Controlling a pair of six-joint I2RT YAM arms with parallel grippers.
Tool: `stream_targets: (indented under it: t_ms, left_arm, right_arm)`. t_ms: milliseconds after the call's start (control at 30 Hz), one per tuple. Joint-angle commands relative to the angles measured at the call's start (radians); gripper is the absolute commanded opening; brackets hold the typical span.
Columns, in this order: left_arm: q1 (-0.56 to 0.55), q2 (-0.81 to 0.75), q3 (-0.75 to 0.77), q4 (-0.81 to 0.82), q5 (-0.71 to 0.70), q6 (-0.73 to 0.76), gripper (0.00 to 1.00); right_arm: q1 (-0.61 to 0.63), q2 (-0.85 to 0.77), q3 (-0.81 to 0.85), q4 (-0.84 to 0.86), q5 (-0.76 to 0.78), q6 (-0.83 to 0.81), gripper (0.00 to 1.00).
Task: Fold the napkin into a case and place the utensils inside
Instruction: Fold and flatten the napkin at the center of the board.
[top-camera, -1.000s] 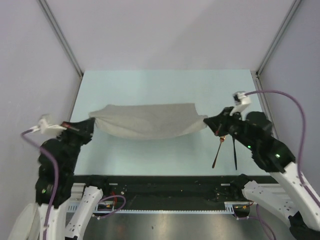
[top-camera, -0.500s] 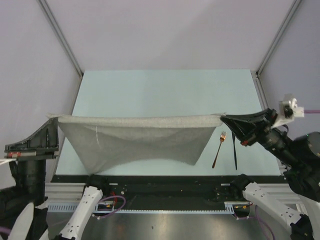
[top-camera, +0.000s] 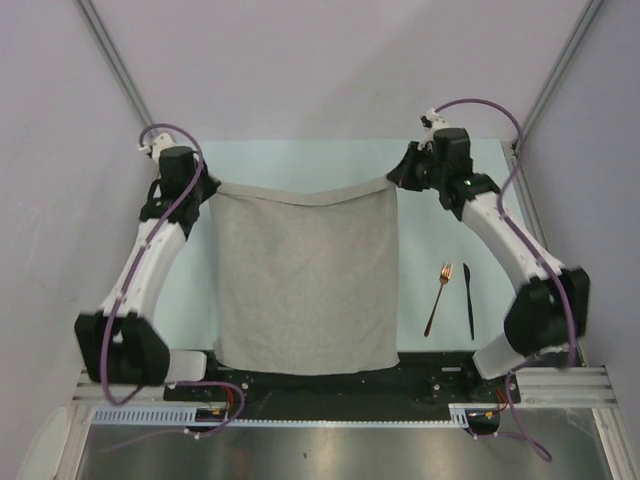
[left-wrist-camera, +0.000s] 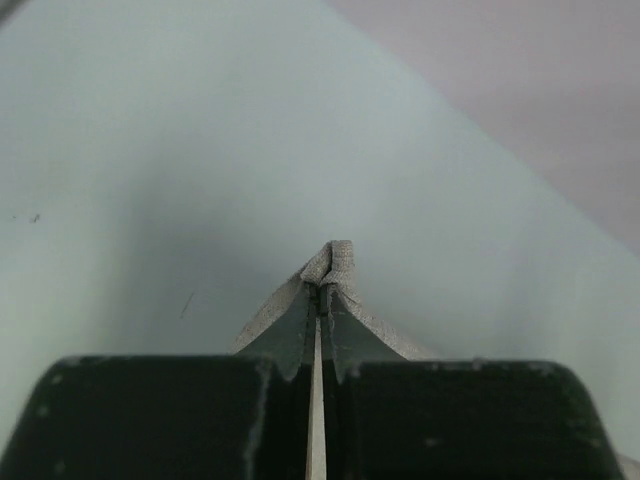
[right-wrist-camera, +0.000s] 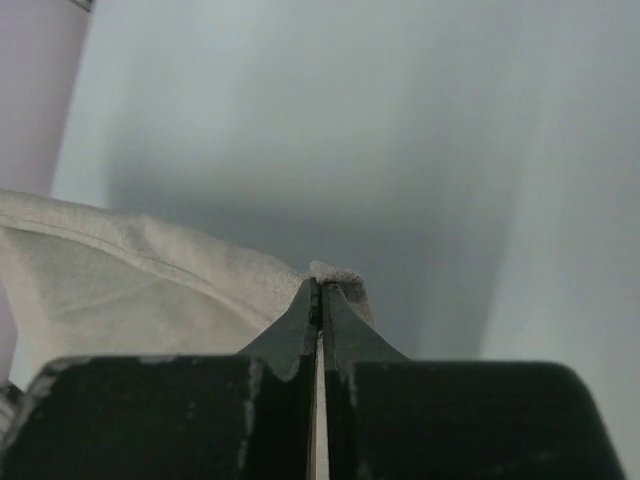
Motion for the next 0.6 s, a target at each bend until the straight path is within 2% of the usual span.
stream_targets:
  t_ms: [0,33,67,167,333,400,500,567]
  left_arm:
    - [0.076,0.165,0.016,0.222,0.157,0.033,0.0]
    - [0.105,0.252,0.027,0.267,0.235,0.033,0.0]
    - [0.119,0.289,0.041,0.289,0.259,0.033,0.0]
    - [0.13,0.429,0.131,0.268,0.326,0.053,0.0]
    - [0.161,0.505,0.202,0.15,0.369,0.03,0.0]
    - [0.161,0.482,0.191,0.093,0.388,0.024,0.0]
    - [0.161,0.411,0.13,-0.042,0.351,-0.011,0.0]
    - [0.161,0.371,0.082,-0.125,0.33,-0.007,0.0]
  right_arm:
    - [-0.031,0.258,0.166,0.145,-0.095,-0.015,0.0]
    - [-0.032,0.31,0.197,0.156,-0.121,-0.018,0.0]
    - [-0.035,0.414,0.238,0.156,-0.144,-0.018,0.0]
    - [-0.039,0.545,0.367,0.119,-0.164,-0.017,0.0]
    - [-0.056,0.595,0.467,-0.015,-0.186,-0.018,0.0]
    - [-0.059,0.557,0.44,-0.051,-0.198,-0.024,0.0]
    - [-0.059,0.456,0.308,-0.088,-0.21,-0.02,0.0]
    - [-0.059,0.397,0.164,-0.088,-0.218,-0.007,0.0]
